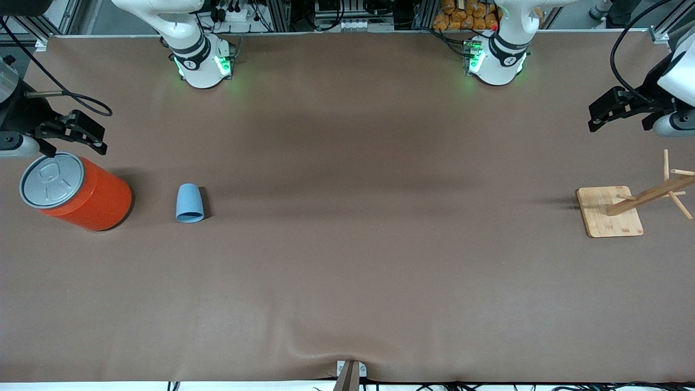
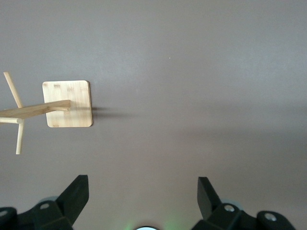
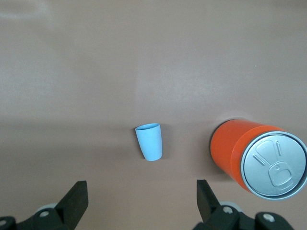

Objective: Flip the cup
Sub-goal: 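Move the right gripper down toward the light blue cup, then grasp the light blue cup with the right gripper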

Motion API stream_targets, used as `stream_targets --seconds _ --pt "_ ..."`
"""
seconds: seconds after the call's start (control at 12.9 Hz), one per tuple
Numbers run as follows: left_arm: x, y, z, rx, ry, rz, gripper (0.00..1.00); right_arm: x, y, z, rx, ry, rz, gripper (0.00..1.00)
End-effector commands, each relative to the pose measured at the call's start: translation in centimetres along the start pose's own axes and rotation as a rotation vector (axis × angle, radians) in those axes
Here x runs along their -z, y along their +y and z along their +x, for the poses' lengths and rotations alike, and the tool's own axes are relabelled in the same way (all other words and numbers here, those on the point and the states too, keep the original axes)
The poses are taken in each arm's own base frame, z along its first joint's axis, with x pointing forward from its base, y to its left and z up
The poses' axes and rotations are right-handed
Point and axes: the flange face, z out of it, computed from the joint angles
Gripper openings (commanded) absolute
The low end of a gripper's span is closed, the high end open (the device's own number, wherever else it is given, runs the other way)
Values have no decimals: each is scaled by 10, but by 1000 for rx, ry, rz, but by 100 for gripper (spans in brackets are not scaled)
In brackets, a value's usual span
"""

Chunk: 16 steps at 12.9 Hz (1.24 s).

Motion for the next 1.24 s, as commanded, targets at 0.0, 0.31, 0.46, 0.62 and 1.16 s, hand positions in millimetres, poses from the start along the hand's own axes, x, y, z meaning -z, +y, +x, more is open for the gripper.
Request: stream_targets --seconds 0.0,0.31,0.46,0.62,1.16 --pt "4 -3 -2 7 -5 0 100 3 5 -6 3 2 34 100" --pt "4 -8 -1 6 -5 3 100 3 9 -7 -6 -4 33 100" --pt "4 -8 -1 1 -5 1 100 -7 12 -2 -14 -21 34 100" --pt "3 -8 -2 10 -8 0 100 -17 19 3 -22 -36 34 100" --pt "3 -12 0 11 1 -13 100 -155 16 45 -28 -239 67 100"
